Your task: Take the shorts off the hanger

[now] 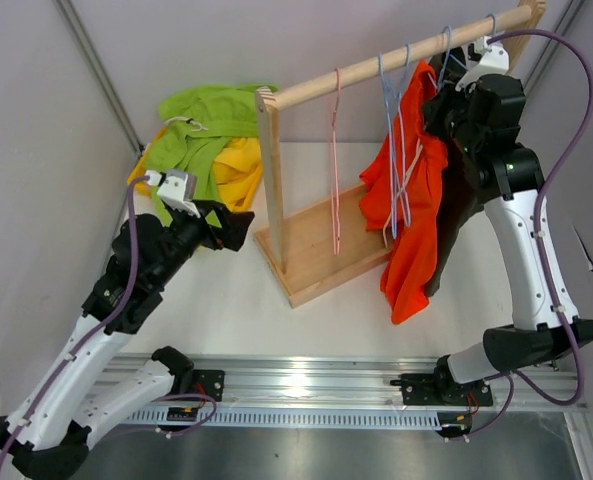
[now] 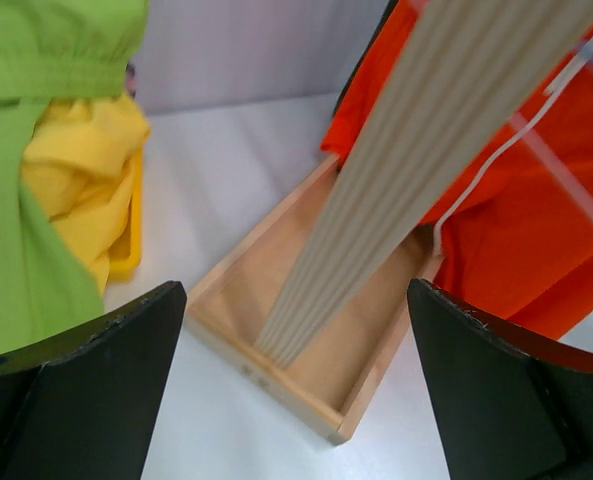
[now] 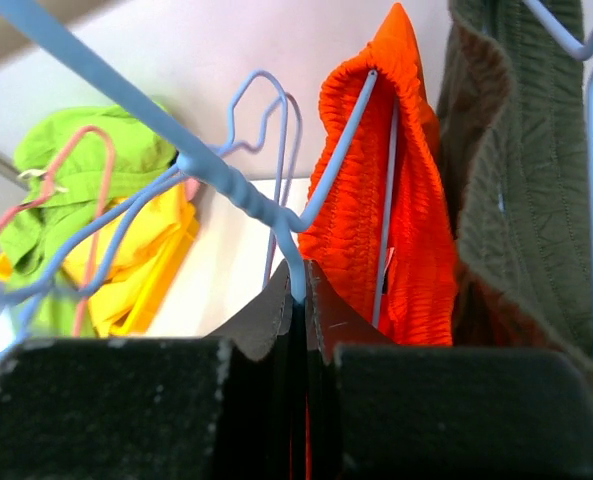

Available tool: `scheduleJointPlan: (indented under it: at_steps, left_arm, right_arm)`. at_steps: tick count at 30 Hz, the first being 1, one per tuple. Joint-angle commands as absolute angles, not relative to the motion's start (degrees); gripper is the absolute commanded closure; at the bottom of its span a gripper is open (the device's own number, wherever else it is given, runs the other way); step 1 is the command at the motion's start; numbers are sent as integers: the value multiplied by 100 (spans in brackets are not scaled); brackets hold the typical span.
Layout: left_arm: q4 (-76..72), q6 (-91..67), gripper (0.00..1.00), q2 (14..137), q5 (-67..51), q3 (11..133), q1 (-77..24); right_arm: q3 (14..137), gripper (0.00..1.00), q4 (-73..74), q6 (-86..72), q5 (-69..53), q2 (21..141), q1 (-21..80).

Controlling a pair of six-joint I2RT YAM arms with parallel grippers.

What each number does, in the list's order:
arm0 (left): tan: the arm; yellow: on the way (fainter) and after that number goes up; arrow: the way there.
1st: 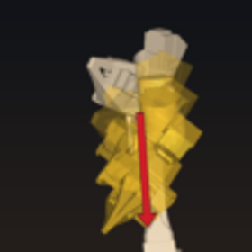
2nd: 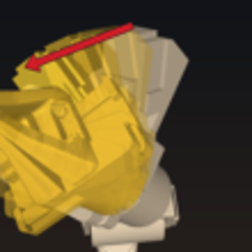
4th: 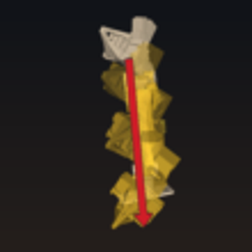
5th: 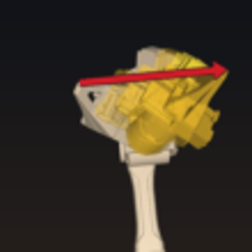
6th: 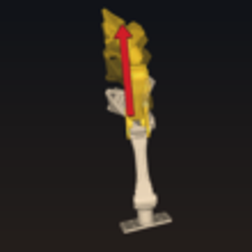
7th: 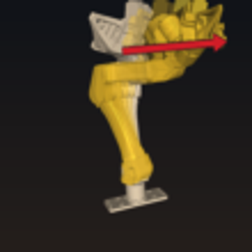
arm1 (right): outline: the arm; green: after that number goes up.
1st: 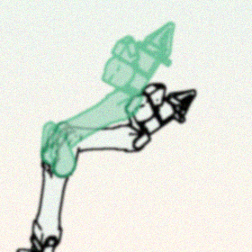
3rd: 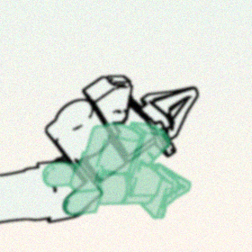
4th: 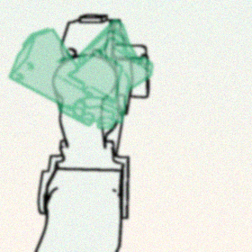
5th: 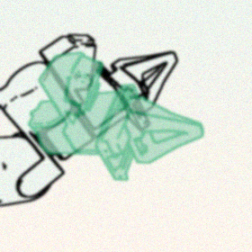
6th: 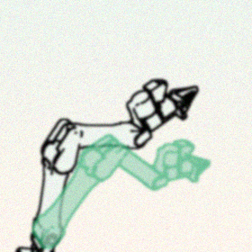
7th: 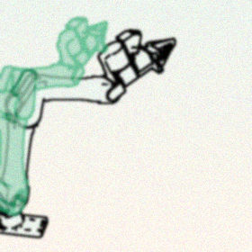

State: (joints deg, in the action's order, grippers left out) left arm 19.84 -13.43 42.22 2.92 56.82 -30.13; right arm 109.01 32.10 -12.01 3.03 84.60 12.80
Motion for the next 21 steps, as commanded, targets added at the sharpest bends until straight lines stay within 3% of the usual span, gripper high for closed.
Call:
scheduleJointPlan:
  at_steps: [1, 8, 14, 21]
  left_arm:
    - [1890, -1125, 1, 4455, 905, 6336, -3497]
    - [2118, -897, 1, 5184, 993, 7479, -4042]
    - [2443, -466, 1, 5984, 1633, 8594, -5306]
    - [2285, -404, 1, 6661, 1749, 9061, -6125]
  right_arm:
    - [11303, 100, 3067, -1248, 237, 7876, 1371]
    - [11259, 100, 3304, -1195, 97, 7498, 1380]
    - [11197, 100, 3436, -1230, 62, 7172, 1380]
    - [10671, 100, 3621, -1283, -88, 6453, 1397]
